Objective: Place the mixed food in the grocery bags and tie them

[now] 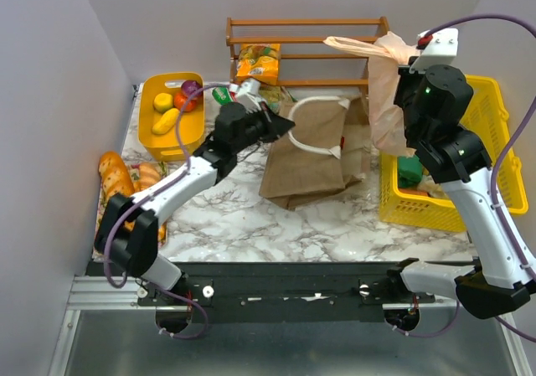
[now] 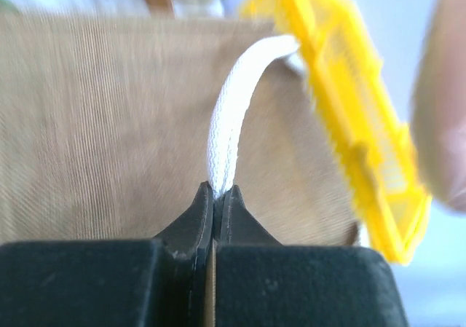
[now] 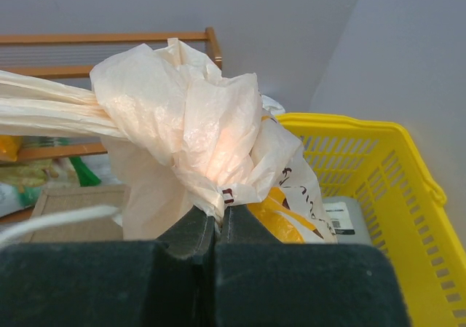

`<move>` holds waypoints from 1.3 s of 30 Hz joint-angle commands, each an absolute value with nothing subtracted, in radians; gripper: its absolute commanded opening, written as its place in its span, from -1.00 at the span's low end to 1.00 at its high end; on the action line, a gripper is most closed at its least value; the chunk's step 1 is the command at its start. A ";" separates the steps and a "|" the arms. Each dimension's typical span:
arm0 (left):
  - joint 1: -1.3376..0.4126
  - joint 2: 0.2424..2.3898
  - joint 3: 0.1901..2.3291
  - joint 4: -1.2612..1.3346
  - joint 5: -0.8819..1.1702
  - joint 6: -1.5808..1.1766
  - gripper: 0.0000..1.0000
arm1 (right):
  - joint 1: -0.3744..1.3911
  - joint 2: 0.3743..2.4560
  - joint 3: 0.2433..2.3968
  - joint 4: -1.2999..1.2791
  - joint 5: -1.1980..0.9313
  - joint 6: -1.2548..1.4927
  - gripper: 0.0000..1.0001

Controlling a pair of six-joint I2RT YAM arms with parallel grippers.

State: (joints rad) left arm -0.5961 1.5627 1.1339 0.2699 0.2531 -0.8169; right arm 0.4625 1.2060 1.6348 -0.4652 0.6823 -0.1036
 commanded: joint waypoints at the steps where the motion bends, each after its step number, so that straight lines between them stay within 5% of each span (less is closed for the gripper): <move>1: -0.500 1.408 1.040 0.342 0.123 -0.796 -1.00 | 0.457 1.213 1.637 -0.488 0.517 -0.042 -0.99; 7: -0.335 1.318 0.951 0.267 0.156 -0.750 -1.00 | 0.465 1.265 1.618 -0.531 0.240 0.058 -0.99; 19: -0.161 1.241 0.939 0.123 0.268 -0.649 -1.00 | 0.600 1.610 1.643 -0.489 0.072 0.011 -0.99; 29: -0.117 1.241 0.993 0.009 0.360 -0.568 -1.00 | 0.710 2.045 2.155 -0.617 0.092 0.078 -0.99; 33: -0.109 1.232 0.985 0.008 0.368 -0.558 -1.00 | 0.709 2.042 2.093 -0.503 0.083 0.172 -0.99; 39: -0.014 1.203 0.989 0.012 0.394 -0.580 -1.00 | 0.727 1.930 1.653 -0.439 0.094 0.225 -0.99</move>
State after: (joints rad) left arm -0.0868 1.2560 0.9672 0.0101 0.3386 -0.5831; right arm 0.7067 1.9823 1.8812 -0.4736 0.1020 0.1562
